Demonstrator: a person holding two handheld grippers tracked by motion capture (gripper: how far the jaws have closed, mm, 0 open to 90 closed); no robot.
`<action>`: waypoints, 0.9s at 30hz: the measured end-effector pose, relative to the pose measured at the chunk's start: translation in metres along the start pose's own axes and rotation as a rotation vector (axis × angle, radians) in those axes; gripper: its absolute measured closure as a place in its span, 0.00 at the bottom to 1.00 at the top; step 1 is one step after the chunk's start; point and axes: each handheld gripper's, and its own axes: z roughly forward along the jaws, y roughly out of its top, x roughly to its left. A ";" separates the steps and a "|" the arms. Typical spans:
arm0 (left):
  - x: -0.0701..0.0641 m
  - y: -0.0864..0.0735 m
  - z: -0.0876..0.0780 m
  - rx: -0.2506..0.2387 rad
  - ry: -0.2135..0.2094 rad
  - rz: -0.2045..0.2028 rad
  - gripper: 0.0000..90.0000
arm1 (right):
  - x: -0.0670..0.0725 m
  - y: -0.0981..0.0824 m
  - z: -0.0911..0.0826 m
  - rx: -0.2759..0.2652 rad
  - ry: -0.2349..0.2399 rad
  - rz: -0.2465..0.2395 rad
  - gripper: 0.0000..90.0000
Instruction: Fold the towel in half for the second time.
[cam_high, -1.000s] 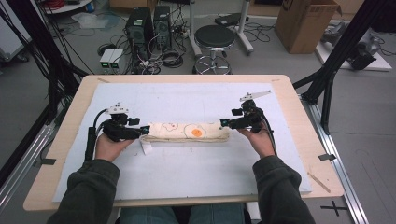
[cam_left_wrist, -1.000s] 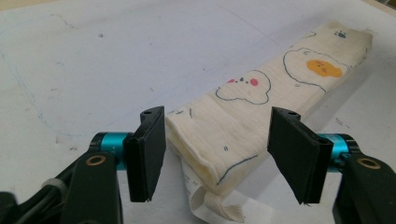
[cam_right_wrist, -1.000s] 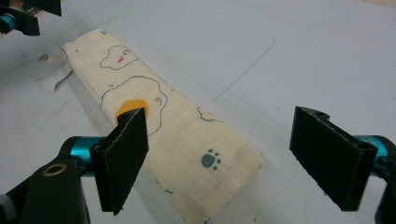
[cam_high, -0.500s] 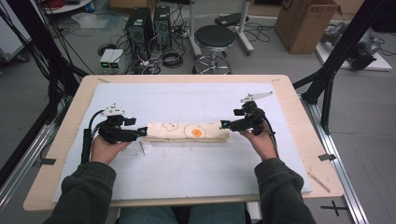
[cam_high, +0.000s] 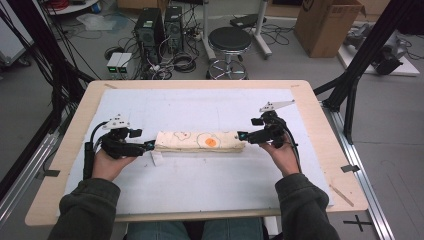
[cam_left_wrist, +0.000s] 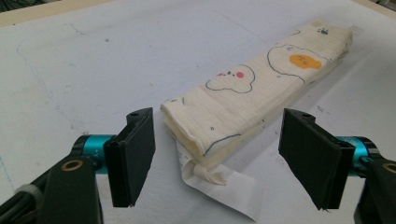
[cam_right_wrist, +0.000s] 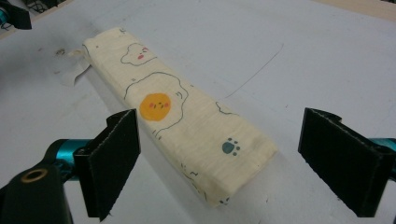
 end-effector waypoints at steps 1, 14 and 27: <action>0.000 0.000 -0.001 -0.002 0.000 0.007 0.31 | 0.001 0.000 -0.001 0.003 -0.002 0.003 0.14; -0.006 -0.009 -0.012 -0.019 0.007 0.010 0.31 | 0.004 -0.017 -0.008 -0.018 -0.022 0.000 0.14; -0.011 -0.022 -0.019 -0.020 0.011 0.018 0.30 | 0.009 -0.045 -0.012 -0.009 -0.031 0.002 0.14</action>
